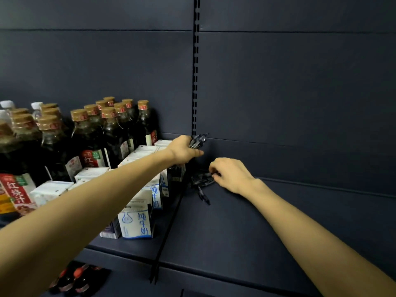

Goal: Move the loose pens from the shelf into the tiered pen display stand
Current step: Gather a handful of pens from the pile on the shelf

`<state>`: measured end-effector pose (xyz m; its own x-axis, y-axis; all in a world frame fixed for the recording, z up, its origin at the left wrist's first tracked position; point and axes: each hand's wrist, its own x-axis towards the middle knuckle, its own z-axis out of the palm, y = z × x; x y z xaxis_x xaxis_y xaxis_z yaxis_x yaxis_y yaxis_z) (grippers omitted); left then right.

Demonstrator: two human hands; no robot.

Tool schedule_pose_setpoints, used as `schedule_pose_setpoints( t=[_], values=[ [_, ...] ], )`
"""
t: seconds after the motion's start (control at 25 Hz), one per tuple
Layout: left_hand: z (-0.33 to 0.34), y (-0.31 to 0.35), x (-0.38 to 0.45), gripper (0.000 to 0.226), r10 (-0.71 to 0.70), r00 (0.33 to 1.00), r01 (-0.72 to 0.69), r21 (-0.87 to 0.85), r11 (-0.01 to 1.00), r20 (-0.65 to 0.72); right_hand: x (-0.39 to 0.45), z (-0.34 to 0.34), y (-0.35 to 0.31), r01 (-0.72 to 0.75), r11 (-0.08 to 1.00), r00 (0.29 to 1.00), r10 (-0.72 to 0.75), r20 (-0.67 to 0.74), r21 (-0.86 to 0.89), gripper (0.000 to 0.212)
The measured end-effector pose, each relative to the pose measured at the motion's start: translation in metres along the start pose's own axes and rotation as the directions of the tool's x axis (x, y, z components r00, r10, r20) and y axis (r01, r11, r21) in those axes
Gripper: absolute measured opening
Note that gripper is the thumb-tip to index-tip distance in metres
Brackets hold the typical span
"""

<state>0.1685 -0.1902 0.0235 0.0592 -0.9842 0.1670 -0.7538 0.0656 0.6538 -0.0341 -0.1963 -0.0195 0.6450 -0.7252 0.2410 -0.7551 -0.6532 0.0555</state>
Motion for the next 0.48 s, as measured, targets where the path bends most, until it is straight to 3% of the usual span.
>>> schedule_pose_setpoints(
  t=[0.12,0.32,0.48],
  values=[
    [0.001,-0.007,0.009,0.031,0.01,1.0,-0.011,-0.021,1.0,-0.022,0.018,0.005,-0.002,-0.038,0.999,0.999,0.038,0.029,-0.026,0.02],
    [-0.007,-0.01,0.014,0.029,0.017,0.999,-0.018,-0.007,1.0,-0.049,0.027,0.018,-0.011,-0.042,0.995,0.985,0.027,0.168,0.087,0.037],
    [-0.009,-0.016,0.014,0.025,0.035,0.999,-0.035,-0.01,0.999,-0.028,0.028,0.024,-0.009,-0.005,0.997,0.989,-0.006,0.15,0.077,0.04]
  ],
)
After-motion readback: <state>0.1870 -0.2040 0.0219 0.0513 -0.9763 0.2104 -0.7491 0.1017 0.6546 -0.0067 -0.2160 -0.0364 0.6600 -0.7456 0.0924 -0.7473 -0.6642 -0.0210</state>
